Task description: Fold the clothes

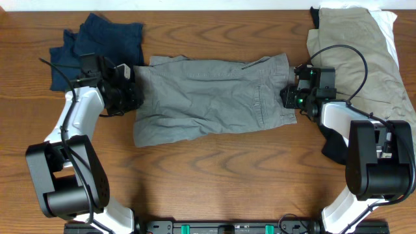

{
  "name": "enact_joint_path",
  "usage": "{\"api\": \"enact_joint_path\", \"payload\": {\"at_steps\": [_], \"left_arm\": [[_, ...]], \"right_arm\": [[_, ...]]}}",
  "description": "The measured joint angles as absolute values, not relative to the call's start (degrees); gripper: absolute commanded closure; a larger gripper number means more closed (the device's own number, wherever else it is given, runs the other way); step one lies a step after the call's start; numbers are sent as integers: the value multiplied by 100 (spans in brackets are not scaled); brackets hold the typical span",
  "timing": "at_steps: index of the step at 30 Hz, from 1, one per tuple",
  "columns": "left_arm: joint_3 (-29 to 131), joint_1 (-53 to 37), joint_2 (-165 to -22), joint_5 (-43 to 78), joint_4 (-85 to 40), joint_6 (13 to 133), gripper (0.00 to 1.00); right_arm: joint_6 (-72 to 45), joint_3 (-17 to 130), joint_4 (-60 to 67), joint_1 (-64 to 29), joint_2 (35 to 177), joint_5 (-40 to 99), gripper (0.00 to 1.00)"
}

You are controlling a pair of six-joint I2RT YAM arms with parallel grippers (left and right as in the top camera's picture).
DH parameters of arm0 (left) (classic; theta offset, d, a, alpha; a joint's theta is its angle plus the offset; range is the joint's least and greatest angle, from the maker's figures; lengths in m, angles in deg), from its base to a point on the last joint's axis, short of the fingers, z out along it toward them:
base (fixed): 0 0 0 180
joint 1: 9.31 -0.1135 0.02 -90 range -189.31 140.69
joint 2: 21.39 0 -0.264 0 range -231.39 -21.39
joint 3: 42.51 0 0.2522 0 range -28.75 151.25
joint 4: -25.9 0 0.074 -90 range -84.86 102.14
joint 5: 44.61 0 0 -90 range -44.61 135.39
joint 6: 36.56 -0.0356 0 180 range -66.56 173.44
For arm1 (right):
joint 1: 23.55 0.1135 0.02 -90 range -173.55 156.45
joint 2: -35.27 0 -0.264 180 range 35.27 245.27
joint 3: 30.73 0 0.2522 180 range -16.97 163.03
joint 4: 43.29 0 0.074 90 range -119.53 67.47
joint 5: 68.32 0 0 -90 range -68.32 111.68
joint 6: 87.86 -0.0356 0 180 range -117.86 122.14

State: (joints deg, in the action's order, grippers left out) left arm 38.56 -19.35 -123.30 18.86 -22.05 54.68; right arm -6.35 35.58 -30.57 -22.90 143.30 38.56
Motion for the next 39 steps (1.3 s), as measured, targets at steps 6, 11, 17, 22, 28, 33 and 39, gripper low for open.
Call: {"api": "enact_joint_path", "payload": {"at_steps": [6, 11, 17, 22, 28, 33, 39], "left_arm": [[3856, -1747, -12527, 2020, -2118, 5466, 94], [3856, -1680, -13010, 2107, -2057, 5494, 94], [3856, -1680, -13158, 2422, -2019, 5641, 94], [3856, -1680, -13160, 2544, -1965, 5684, 94], [3856, -1680, -13160, 2682, -1908, 5765, 94], [3856, -1680, -13160, 2802, -1901, 5794, 94], [3856, -1680, -13160, 2831, -1908, 5796, 94]], "right_arm": [[-558, 3580, -3033, -2290, 14330, 4143, 42], [-471, 3655, -2862, -2288, 14326, 4374, 20], [-364, 4031, -1955, -2277, 14262, 4663, 1], [-329, 4348, -794, -2308, 14151, 4468, 1], [-287, 4409, -471, -2445, 14146, 3965, 1], [-276, 4409, -482, -2459, 14140, 3721, 1], [-274, 4286, -856, -2459, 14135, 3611, 1]]}}
